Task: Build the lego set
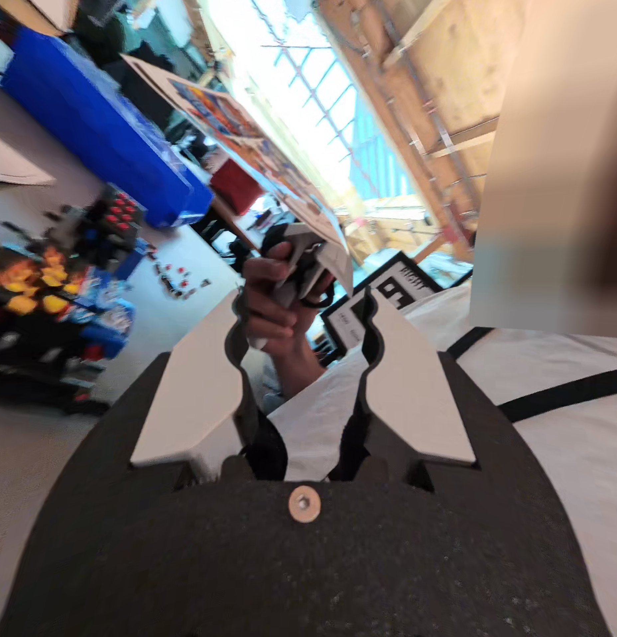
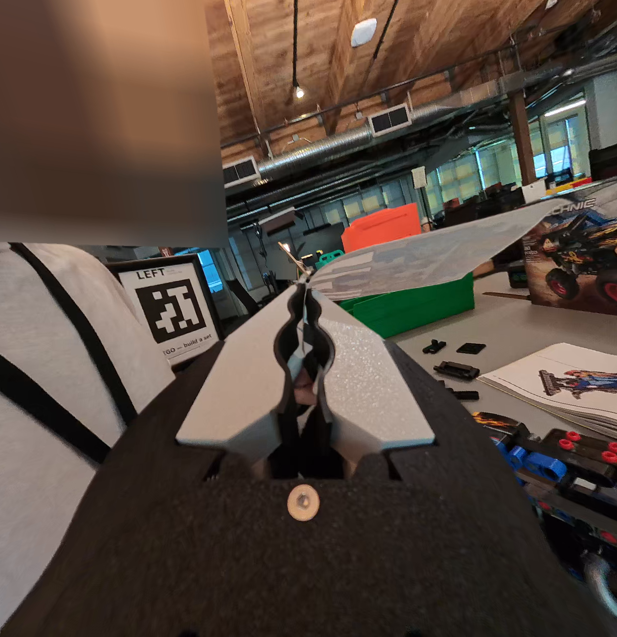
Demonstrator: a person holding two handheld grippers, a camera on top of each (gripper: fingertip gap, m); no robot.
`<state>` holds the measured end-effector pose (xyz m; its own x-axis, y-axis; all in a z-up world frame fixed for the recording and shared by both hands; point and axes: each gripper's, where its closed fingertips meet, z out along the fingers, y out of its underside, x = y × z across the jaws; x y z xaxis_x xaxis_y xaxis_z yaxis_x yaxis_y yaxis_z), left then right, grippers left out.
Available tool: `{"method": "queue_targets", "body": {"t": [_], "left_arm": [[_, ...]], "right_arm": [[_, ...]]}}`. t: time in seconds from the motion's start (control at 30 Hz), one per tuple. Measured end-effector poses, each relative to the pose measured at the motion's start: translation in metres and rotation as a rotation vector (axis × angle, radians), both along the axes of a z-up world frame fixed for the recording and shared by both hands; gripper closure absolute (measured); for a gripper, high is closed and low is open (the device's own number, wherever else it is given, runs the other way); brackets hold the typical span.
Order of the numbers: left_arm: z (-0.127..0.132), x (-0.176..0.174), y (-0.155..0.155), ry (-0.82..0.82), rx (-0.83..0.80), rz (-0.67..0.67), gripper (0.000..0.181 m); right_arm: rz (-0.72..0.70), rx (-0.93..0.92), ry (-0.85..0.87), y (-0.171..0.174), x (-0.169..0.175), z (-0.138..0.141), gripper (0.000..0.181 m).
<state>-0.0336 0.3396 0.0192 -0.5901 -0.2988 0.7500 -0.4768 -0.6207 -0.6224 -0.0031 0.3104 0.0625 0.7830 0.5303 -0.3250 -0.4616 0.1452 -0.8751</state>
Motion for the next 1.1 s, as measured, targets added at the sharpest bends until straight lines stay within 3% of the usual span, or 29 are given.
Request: {"method": "queue_targets", "body": {"t": [0.13, 0.27, 0.43, 0.8, 0.9, 1.0, 1.1], "left_arm": [[0.03, 0.008, -0.012, -0.061, -0.212, -0.097, 0.13], [0.022, 0.022, -0.021, -0.049, -0.104, -0.058, 0.153], [0.013, 0.03, -0.023, -0.023, -0.041, -0.013, 0.18], [-0.002, 0.034, 0.001, 0.022, 0.04, 0.129, 0.181], [-0.007, 0.031, 0.009, 0.049, 0.102, 0.137, 0.181], [-0.016, 0.028, 0.015, 0.088, 0.201, 0.134, 0.181], [-0.024, 0.019, 0.005, 0.127, 0.27, 0.039, 0.181]], "right_arm": [[0.015, -0.024, -0.042, -0.001, -0.004, -0.011, 0.181], [-0.032, -0.155, -0.139, 0.006, -0.005, -0.038, 0.181], [-0.016, -0.209, -0.097, 0.008, -0.006, -0.047, 0.18], [0.005, -0.275, 0.004, 0.015, -0.004, -0.06, 0.18], [0.001, -0.312, -0.044, 0.013, 0.001, -0.065, 0.166], [-0.122, -0.334, -0.132, 0.008, 0.029, -0.063, 0.161], [-0.191, -0.341, -0.202, 0.002, 0.043, -0.055, 0.16]]}}
